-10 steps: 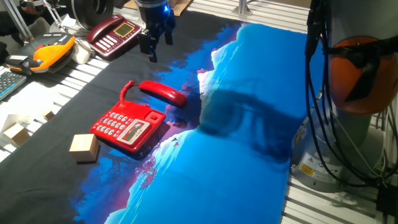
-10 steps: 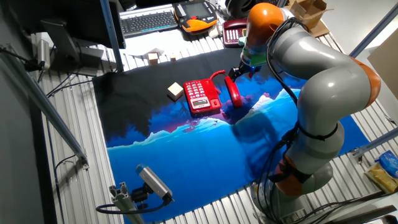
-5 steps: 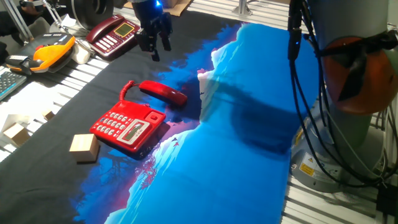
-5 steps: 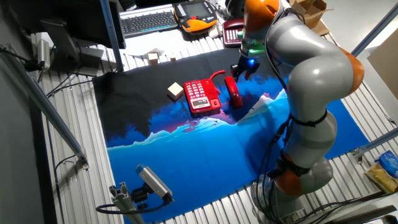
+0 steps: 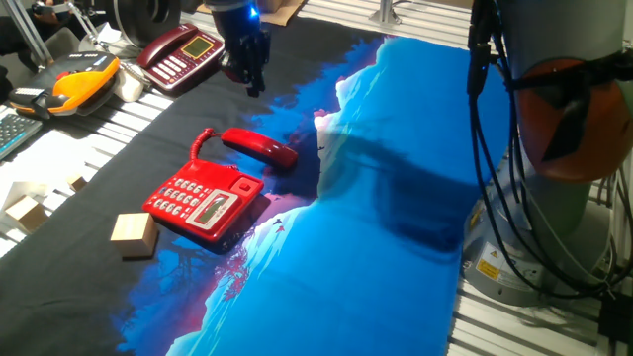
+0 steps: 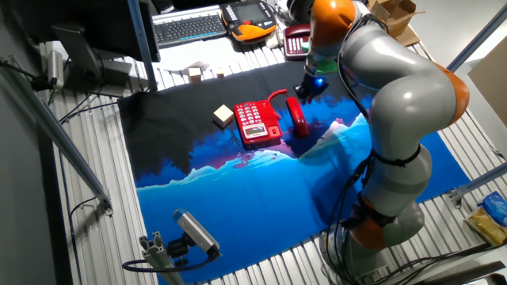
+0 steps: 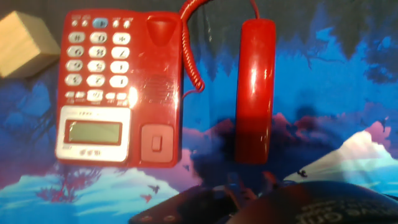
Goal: Place the handset of the telephone on the corresponding phone cradle
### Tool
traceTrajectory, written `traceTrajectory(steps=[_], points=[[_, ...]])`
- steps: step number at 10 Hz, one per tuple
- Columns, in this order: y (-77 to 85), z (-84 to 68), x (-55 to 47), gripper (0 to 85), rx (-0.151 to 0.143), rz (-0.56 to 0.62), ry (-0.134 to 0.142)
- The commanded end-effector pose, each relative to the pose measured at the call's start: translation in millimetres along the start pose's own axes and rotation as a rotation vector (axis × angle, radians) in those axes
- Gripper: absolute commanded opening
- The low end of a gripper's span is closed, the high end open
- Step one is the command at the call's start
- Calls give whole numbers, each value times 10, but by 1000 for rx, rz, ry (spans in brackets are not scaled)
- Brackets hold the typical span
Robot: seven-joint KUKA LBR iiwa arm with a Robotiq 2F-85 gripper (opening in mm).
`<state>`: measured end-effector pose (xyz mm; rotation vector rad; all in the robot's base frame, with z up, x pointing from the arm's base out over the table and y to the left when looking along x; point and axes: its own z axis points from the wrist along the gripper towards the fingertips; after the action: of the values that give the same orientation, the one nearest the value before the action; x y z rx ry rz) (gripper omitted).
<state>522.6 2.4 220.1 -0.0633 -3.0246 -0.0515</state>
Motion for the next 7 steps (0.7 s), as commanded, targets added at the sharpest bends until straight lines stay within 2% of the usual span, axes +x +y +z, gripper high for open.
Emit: traceTrajectory(steps=[1, 4, 5, 6, 7], points=[[0, 46, -21, 0, 0, 11, -2], [-6, 120, -69, 0, 40, 54, -47], [-17, 116, -78, 0, 41, 69, -55], [-26, 117, -106, 0, 44, 78, -48], [-52, 147, -168, 0, 61, 60, -40]])
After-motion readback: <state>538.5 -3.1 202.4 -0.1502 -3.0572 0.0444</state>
